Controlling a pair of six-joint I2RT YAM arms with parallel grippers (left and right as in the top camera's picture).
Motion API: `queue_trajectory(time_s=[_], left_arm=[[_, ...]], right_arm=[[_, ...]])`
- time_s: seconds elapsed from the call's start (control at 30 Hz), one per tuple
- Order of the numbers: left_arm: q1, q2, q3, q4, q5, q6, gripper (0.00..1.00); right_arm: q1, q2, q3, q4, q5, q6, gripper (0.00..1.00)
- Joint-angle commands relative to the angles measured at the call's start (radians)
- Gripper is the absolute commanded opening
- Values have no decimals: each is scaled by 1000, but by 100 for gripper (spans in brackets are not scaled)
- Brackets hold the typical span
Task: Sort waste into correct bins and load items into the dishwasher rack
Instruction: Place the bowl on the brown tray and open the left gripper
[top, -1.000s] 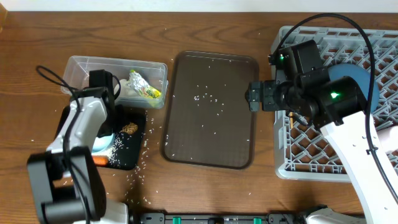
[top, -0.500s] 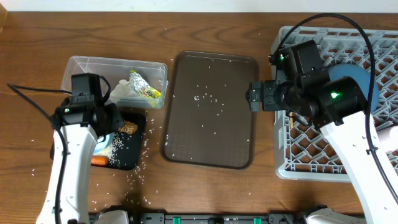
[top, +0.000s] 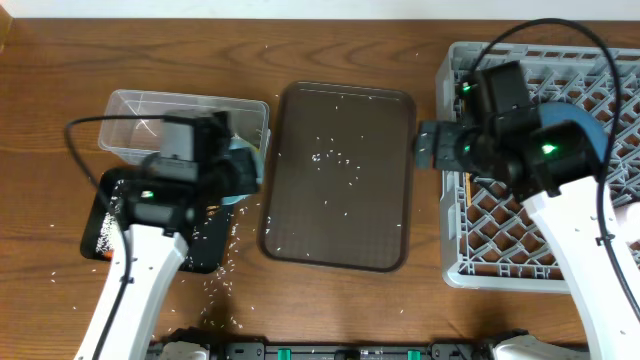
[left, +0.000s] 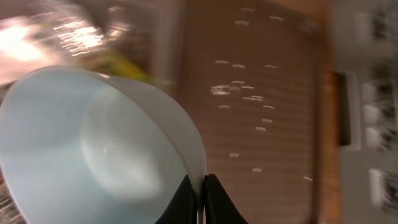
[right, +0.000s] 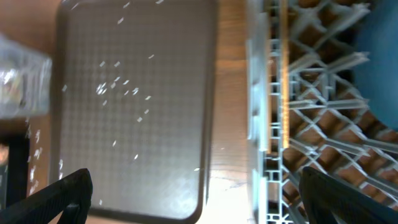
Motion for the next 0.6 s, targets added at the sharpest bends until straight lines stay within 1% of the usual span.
queue_trajectory(time_s=[0.0, 0.13, 0.33, 0.43, 0.57], left_arm=[[-89, 51, 25, 47, 30, -11, 6], [-208, 156, 24, 106, -34, -2, 7], [-375, 364, 24, 259, -71, 11, 6], [-420, 428, 24, 314, -91, 11, 6], [-442, 461, 24, 348, -92, 11, 7]], right_arm=[[-59, -3, 12, -16, 29, 38, 99], [-105, -3, 12, -40, 29, 38, 99], [-148, -3, 12, -67, 29, 37, 99], [-154, -3, 12, -85, 30, 33, 99], [-153, -3, 12, -95, 32, 26, 99]])
